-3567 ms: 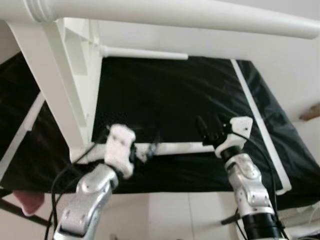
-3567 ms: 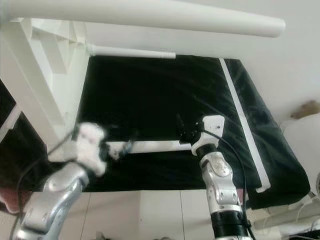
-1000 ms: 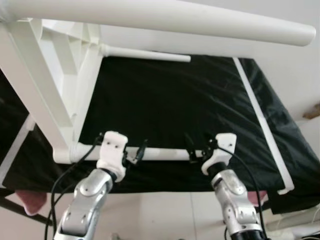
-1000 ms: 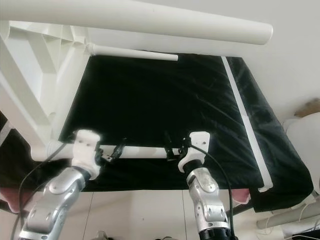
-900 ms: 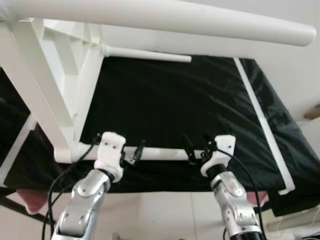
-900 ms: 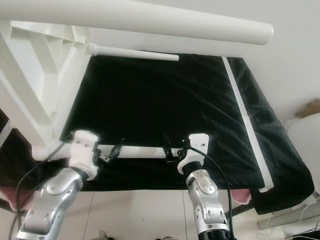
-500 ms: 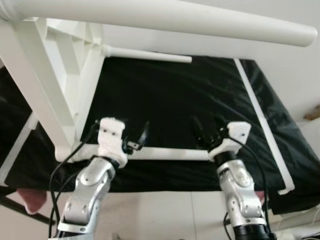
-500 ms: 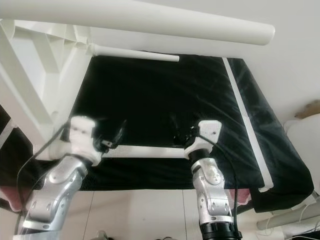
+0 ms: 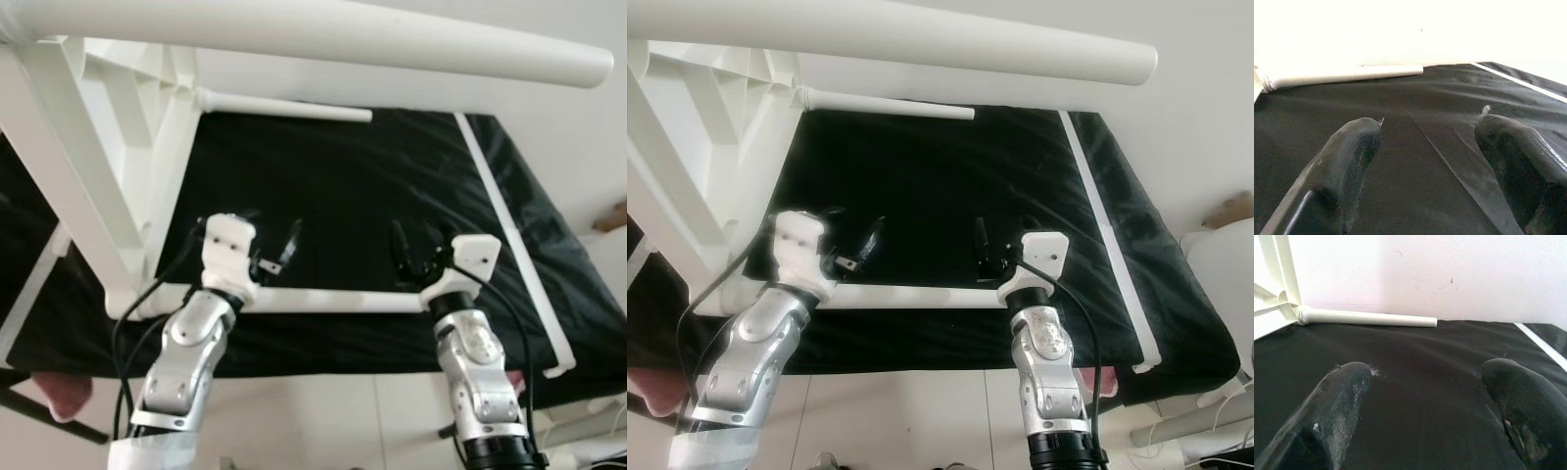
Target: Building children table
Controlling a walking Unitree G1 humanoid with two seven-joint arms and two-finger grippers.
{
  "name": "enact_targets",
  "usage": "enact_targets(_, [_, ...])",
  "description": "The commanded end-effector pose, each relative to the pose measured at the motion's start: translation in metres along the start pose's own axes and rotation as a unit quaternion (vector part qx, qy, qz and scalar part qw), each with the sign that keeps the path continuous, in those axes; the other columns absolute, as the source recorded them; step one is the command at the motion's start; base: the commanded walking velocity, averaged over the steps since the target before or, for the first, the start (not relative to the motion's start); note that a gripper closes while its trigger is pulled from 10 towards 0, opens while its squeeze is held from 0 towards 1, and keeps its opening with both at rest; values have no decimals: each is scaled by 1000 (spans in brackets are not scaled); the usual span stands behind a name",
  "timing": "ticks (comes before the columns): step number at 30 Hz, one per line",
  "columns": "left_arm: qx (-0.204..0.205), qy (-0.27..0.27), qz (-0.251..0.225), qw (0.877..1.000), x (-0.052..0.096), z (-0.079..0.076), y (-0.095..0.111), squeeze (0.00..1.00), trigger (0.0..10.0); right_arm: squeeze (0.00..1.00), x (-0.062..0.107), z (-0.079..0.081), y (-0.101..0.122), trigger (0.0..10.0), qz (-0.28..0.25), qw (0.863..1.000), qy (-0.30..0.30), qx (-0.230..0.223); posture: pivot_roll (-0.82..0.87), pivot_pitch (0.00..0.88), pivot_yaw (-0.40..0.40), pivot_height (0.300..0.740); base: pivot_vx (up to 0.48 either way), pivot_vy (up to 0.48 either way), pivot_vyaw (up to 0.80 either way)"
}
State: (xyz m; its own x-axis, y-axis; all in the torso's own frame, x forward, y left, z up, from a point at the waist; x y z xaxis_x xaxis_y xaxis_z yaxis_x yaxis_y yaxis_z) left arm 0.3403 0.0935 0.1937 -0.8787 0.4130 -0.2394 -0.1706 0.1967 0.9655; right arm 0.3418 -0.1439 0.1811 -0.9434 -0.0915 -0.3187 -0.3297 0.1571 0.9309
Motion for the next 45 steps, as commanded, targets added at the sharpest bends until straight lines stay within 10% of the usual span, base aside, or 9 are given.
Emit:
enact_targets(1, [2,-7,3,1000,4,0,-3,0,10000,0,0,-5,5,10000,-11,1000,-5,14,14,86,-55,740,0,0,0])
enact_targets(13, [19,-47,11,999,11,-1,7,0,10000,0,-3,0,62,10000,-109,990,5,87,37,86,-43,740,0,0,0])
enact_targets(38, [5,38,19,999,10,19,-2,0,10000,0,2,-1,38,10000,-56,996,-15,65,32,84,-38,740,0,0,0])
enact_targets(45, [28,-74,27,997,27,0,7,0,10000,0,9,41,90,10000,-147,982,108,53,31,82,-38,740,0,0,0])
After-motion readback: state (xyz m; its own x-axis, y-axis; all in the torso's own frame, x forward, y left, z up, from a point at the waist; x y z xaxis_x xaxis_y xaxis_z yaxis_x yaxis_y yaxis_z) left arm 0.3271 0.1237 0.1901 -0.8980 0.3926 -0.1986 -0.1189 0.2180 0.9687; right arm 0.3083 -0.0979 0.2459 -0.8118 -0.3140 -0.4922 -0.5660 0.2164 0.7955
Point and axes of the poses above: a point about 5 cm out from each wrist's last joint towards the gripper, its own x axis pointing back from the gripper into the wrist, its own y axis along the axis of the wrist's last joint, z = x × y, the point moved 6 cm from there along -x, pointing out of the wrist towards the gripper, and after that the axes turned 12 degrees about x, right-handed, at the moved point
